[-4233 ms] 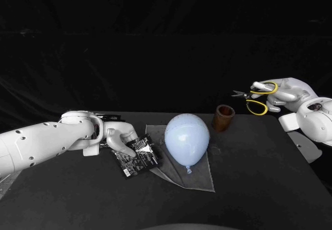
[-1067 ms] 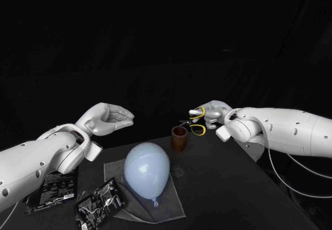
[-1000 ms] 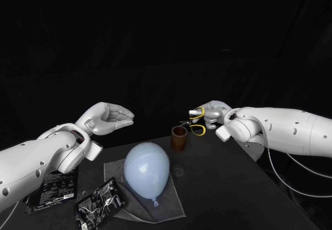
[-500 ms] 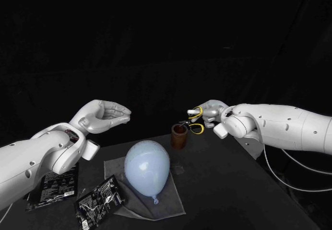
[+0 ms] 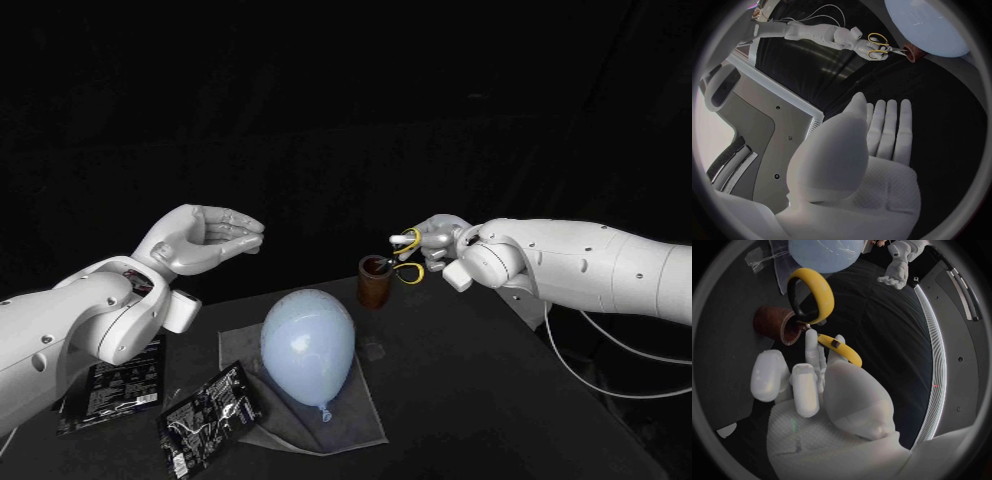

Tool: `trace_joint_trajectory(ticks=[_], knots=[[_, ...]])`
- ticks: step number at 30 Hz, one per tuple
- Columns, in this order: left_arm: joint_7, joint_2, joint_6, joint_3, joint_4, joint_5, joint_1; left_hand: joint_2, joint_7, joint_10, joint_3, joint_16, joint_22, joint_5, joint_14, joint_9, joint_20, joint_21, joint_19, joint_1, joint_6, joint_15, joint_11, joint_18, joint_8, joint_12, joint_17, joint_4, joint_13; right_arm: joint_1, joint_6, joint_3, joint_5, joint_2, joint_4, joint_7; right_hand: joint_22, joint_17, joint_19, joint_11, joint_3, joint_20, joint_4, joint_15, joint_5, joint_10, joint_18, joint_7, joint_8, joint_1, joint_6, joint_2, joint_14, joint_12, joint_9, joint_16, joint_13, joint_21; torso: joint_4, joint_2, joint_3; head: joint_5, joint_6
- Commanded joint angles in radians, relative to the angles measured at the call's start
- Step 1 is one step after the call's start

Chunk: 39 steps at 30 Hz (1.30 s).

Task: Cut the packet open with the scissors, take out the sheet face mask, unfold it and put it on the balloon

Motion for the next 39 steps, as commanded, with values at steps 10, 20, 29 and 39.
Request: trace_joint_trajectory(ticks=[10, 20, 29, 39], knots=[[0.008, -0.017, -0.018, 0.000, 0.019, 0.071, 0.002, -0.011, 0.001, 0.011, 0.009, -0.008, 0.000, 0.001, 0.009, -0.004, 0.001, 0.000, 0.013, -0.007, 0.008, 0.000, 0.000, 0.014, -0.008, -0.007, -0.003, -0.001, -0.001, -0.012, 0.008, 0.001, -0.015, 0.061, -0.069, -0.059, 0.150, -0.006, 0.004, -0.002, -0.023, 0.001, 0.004, -0.003, -0.003, -0.007, 0.013, -0.001, 0.005, -0.007, -0.004, 0.008, 0.036, 0.006, 0.001, 0.004, 0.002, -0.003, -0.0014, 0.000, 0.0008, 0.009, 0.002], [0.003, -0.026, -0.013, 0.000, 0.021, 0.079, 0.002, -0.013, 0.003, 0.012, 0.010, -0.010, 0.001, 0.001, 0.010, -0.007, 0.000, 0.001, 0.015, -0.010, 0.009, 0.001, 0.001, 0.014, -0.010, -0.009, -0.004, -0.001, -0.001, -0.018, 0.015, 0.001, -0.027, 0.123, -0.144, -0.164, 0.144, -0.018, -0.004, 0.006, -0.027, 0.005, 0.033, 0.003, -0.004, -0.025, 0.016, 0.007, 0.006, -0.046, -0.030, 0.005, 0.032, 0.015, -0.002, -0.002, 0.013, -0.020, 0.0000, 0.001, -0.0004, 0.015, 0.000], [-0.004, -0.030, -0.006, 0.000, 0.021, 0.086, 0.002, -0.015, 0.004, 0.012, 0.010, -0.012, 0.001, 0.001, 0.010, -0.009, 0.000, 0.001, 0.017, -0.013, 0.009, 0.001, 0.002, 0.014, -0.013, -0.012, -0.005, -0.001, -0.001, -0.016, 0.023, 0.001, -0.070, 0.156, -0.196, -0.227, 0.144, -0.019, -0.004, 0.008, -0.025, 0.007, 0.029, 0.005, -0.003, -0.029, 0.016, 0.010, 0.005, -0.041, -0.048, -0.009, 0.031, 0.027, -0.003, -0.003, 0.021, -0.019, -0.0005, -0.001, 0.0006, 0.019, -0.002], [-0.008, -0.031, -0.002, -0.001, 0.019, 0.088, 0.002, -0.016, 0.006, 0.012, 0.012, -0.014, 0.001, 0.001, 0.009, -0.011, 0.000, 0.001, 0.018, -0.016, 0.009, 0.002, 0.003, 0.014, -0.015, -0.014, -0.006, -0.001, -0.001, 0.001, -0.001, 0.001, -0.222, 0.179, -0.207, -0.193, 0.155, -0.002, 0.019, -0.011, -0.026, -0.005, 0.003, -0.010, -0.001, -0.022, 0.009, -0.004, 0.040, -0.023, -0.060, -0.061, 0.039, 0.232, -0.001, 0.003, 0.181, 0.017, -0.0010, 0.000, 0.0004, 0.020, -0.002]])
